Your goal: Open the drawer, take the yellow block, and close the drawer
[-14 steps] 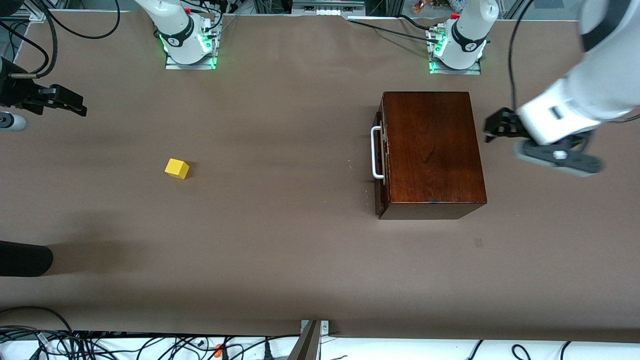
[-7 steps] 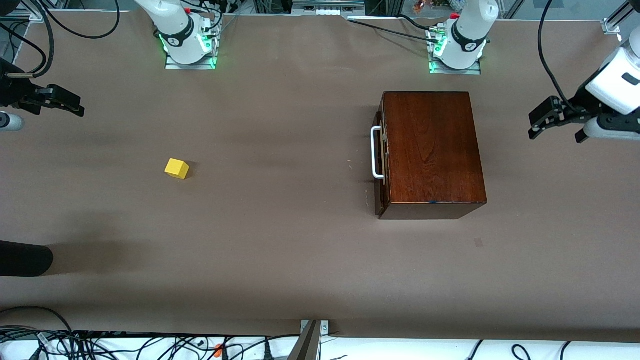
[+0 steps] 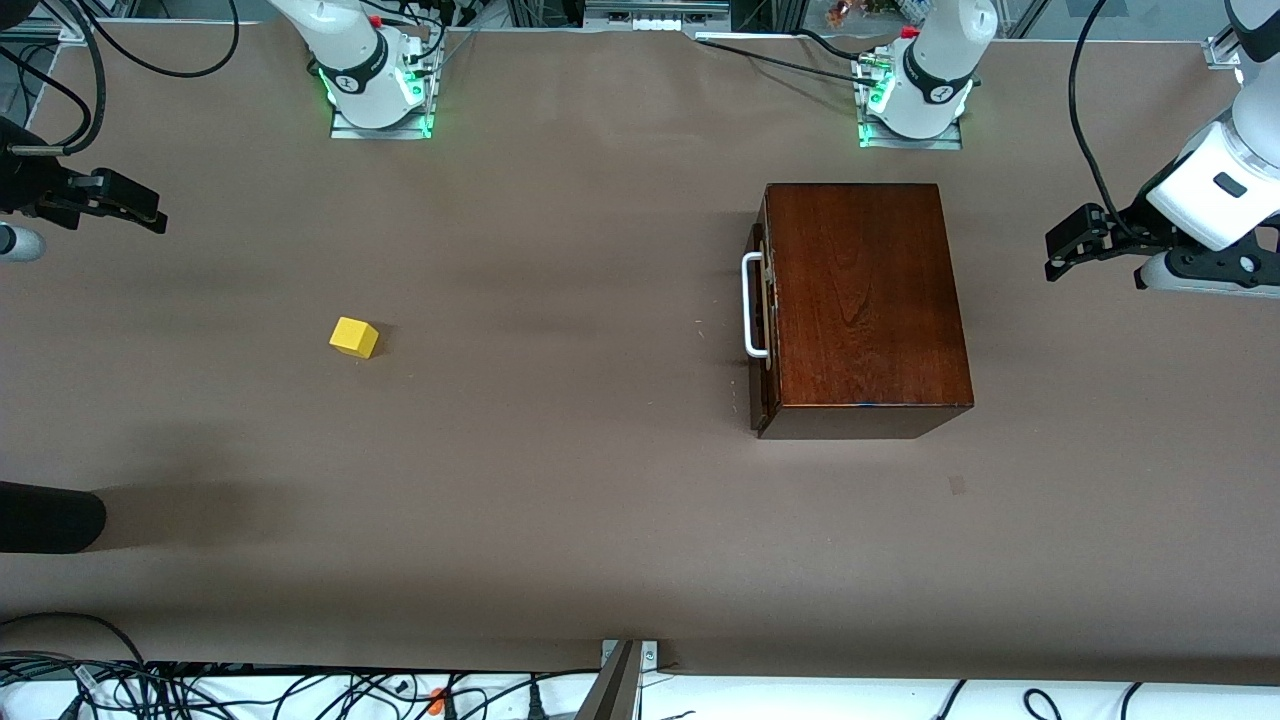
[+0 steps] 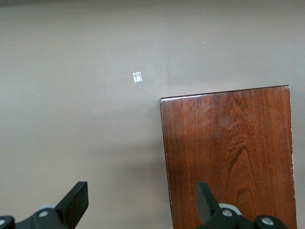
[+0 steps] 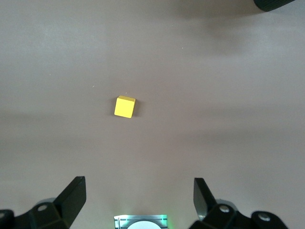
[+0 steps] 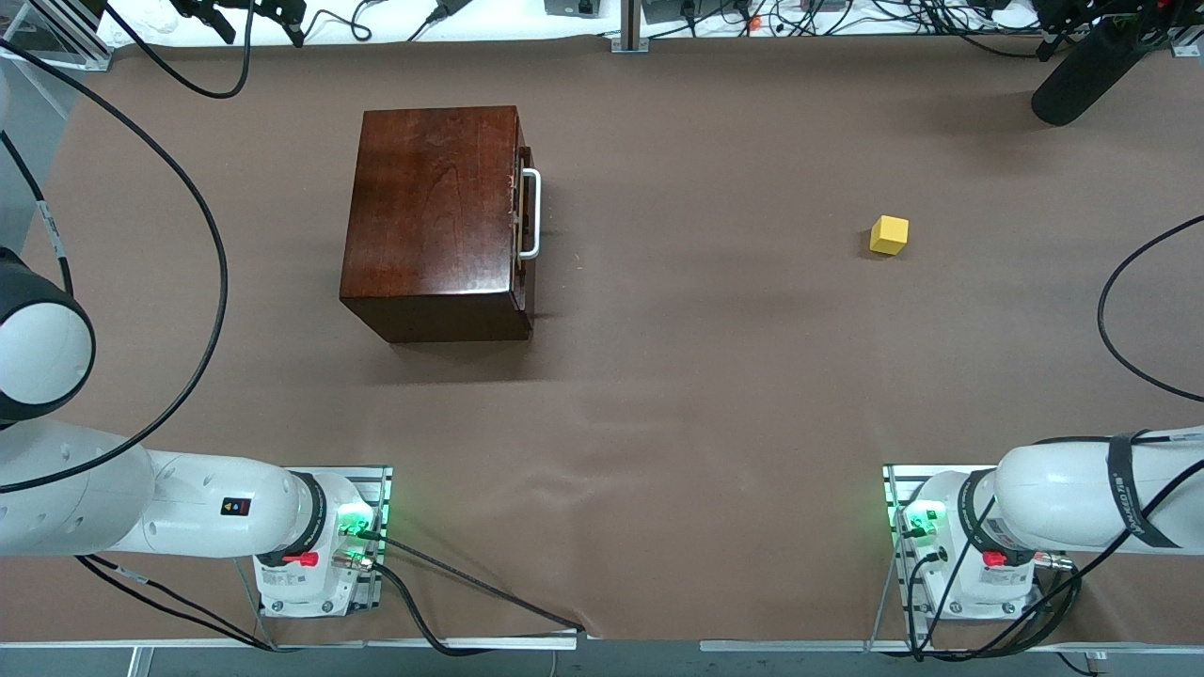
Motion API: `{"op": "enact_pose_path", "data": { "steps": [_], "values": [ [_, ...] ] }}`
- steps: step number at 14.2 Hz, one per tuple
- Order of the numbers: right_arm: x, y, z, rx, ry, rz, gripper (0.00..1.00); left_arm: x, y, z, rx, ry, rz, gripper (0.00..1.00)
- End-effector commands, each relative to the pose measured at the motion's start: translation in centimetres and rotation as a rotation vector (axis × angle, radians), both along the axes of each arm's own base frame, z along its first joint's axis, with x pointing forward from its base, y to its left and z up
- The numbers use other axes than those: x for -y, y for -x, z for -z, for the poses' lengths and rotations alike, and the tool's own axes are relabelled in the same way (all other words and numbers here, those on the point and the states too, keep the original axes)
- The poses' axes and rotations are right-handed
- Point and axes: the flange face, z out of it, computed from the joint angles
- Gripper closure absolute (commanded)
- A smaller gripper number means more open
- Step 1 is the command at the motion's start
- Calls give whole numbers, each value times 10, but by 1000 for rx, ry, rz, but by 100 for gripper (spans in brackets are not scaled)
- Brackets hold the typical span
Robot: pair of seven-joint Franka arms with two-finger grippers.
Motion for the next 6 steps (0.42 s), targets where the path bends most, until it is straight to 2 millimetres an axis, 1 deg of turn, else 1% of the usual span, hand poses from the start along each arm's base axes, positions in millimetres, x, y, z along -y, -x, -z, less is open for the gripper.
{"op": "enact_pose_path", "data": {
  "steps": [1, 3, 6],
  "values": [
    [-1, -2, -7, 15, -7, 11, 0, -3, 3, -1, -13, -1, 31, 0],
    [-2, -6, -4, 23, -11, 9, 0, -3, 3, -2, -13, -1, 31, 0],
    [-3, -7, -3, 26, -11, 7, 0, -3, 3, -2, -18, -1, 29, 0]
  ]
}}
